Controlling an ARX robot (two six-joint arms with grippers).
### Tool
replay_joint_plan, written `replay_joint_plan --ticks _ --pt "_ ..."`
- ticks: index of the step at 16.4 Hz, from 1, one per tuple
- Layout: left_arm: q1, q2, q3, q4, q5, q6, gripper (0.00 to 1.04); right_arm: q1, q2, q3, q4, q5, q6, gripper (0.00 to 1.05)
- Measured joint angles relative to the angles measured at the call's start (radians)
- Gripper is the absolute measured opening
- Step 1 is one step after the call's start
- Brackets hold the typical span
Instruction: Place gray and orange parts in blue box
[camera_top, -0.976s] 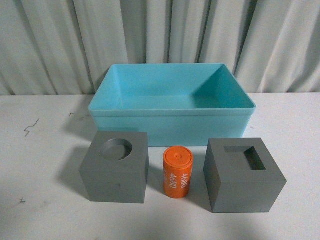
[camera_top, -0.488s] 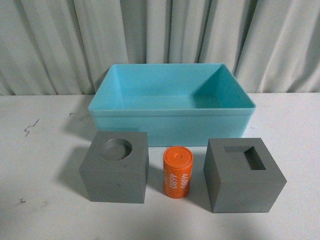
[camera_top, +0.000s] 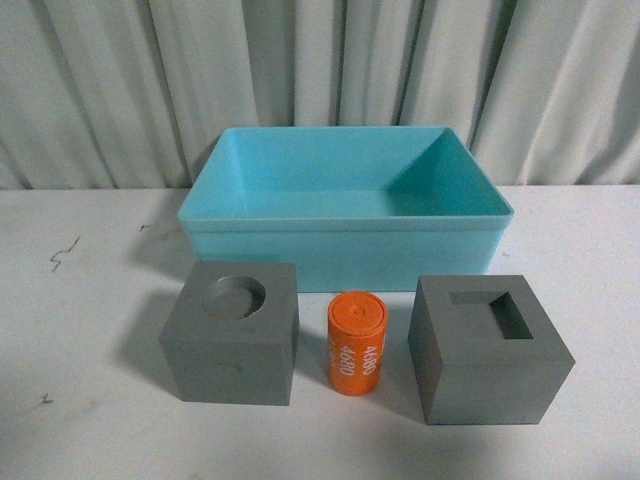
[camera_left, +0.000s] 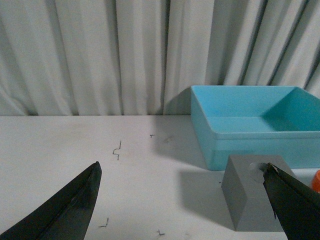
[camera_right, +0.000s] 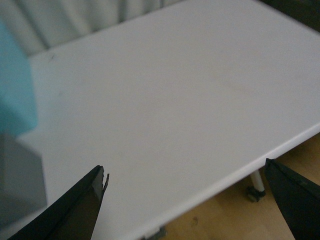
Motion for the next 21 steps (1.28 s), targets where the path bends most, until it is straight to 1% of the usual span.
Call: replay_joint_plan --ticks 1,3,4,5,6,8,10,11,12,13,14,16,20,21 --pt "0.000 0.000 0.000 0.000 0.002 0.000 0.98 -0.046 0.056 0.029 0.061 -0.029 -0.001 0.98" --pt "0.001 0.000 0.000 0.000 0.001 0.000 0.98 -0.106 0.175 0.107 0.167 -0.106 -0.025 0.98" --pt "0.001 0.000 0.000 0.000 0.002 0.000 0.98 -0.124 0.255 0.167 0.211 -0.158 -0.053 0.98" --pt "0.001 0.000 0.000 0.000 0.002 0.000 0.98 -0.111 0.350 0.243 0.205 -0.220 -0.099 0.98" --pt "0.001 0.000 0.000 0.000 0.002 0.000 0.98 -0.075 0.438 0.292 0.199 -0.266 -0.154 0.98" --pt "0.001 0.000 0.000 0.000 0.002 0.000 0.98 -0.023 0.539 0.330 0.189 -0.302 -0.212 0.98" --pt "0.001 0.000 0.000 0.000 0.002 0.000 0.98 0.018 0.610 0.357 0.174 -0.317 -0.232 0.98" --pt "0.001 0.000 0.000 0.000 0.002 0.000 0.98 0.098 0.737 0.432 0.130 -0.326 -0.241 0.98" --pt "0.001 0.000 0.000 0.000 0.002 0.000 0.98 0.171 0.872 0.490 0.115 -0.333 -0.215 0.98" --pt "0.001 0.000 0.000 0.000 0.002 0.000 0.98 0.217 0.964 0.516 0.090 -0.321 -0.198 0.98" --pt "0.001 0.000 0.000 0.000 0.002 0.000 0.98 0.257 1.057 0.557 0.096 -0.309 -0.154 0.98" --pt "0.001 0.000 0.000 0.000 0.002 0.000 0.98 0.297 1.155 0.590 0.085 -0.279 -0.124 0.98" --pt "0.001 0.000 0.000 0.000 0.002 0.000 0.98 0.304 1.184 0.591 0.085 -0.259 -0.115 0.98" --pt "0.001 0.000 0.000 0.000 0.002 0.000 0.98 0.303 1.189 0.591 0.090 -0.255 -0.107 0.94"
